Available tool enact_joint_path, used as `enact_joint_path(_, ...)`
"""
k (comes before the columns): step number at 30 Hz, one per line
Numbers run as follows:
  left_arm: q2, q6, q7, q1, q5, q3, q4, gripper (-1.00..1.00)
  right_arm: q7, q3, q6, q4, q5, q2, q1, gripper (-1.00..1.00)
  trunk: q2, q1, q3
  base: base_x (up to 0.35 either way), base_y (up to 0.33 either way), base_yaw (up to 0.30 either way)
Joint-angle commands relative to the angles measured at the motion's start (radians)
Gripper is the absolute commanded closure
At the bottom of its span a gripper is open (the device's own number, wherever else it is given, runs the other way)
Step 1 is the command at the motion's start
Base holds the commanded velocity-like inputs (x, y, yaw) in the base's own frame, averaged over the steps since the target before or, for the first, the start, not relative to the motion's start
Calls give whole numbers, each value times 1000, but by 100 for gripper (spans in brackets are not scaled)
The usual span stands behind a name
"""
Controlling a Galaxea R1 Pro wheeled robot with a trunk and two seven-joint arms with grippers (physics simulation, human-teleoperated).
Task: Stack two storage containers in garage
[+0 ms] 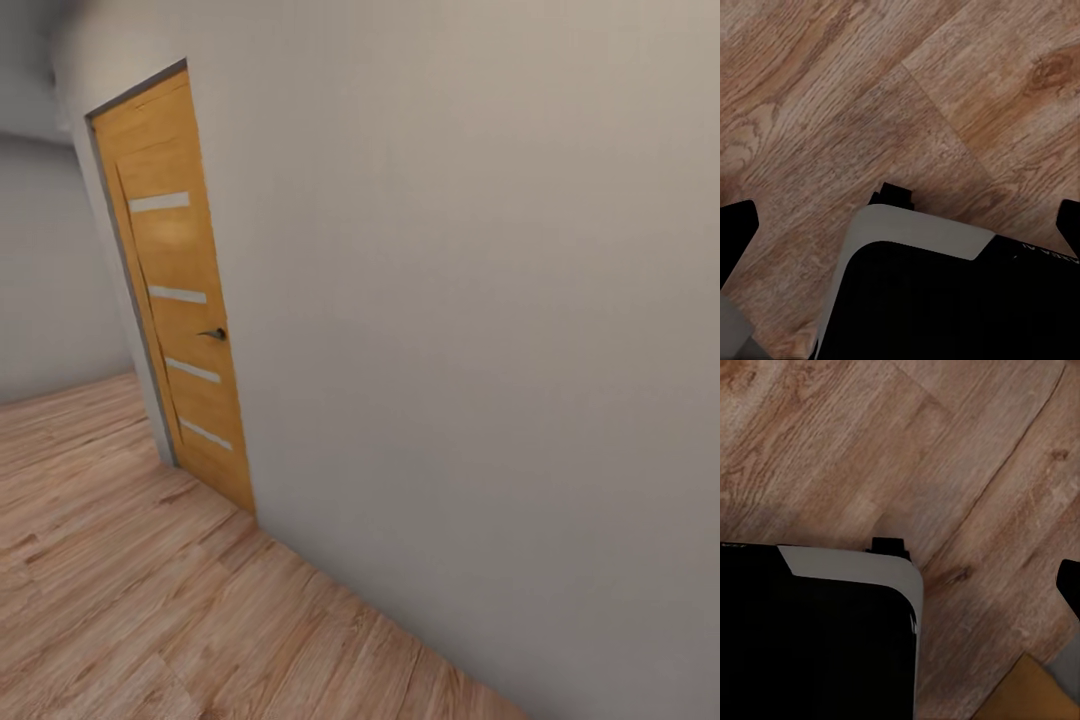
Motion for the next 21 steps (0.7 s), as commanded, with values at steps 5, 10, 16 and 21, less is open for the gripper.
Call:
enact_joint_path(5, 0, -3, 2, -1, 4, -1, 1, -100, -1, 7, -8, 3, -12, -3, -1, -100, -1, 0, -1, 2, 0, 276)
enact_joint_path(10, 1, -3, 2, -1, 4, -1, 1, -100, -2, 7, -13, 3, -13, -6, -1, -100, -1, 0, -1, 41, 0, 276)
enact_joint_path(16, 0, -3, 2, -1, 4, -1, 1, -100, -2, 7, -14, 3, -12, -8, -1, -100, -1, 0, -1, 113, 0, 276)
enact_joint_path(21, 0, -3, 2, -1, 4, -1, 1, -100, -2, 9, -14, 3, -11, -9, -1, -100, -1, 0, -1, 118, 0, 276)
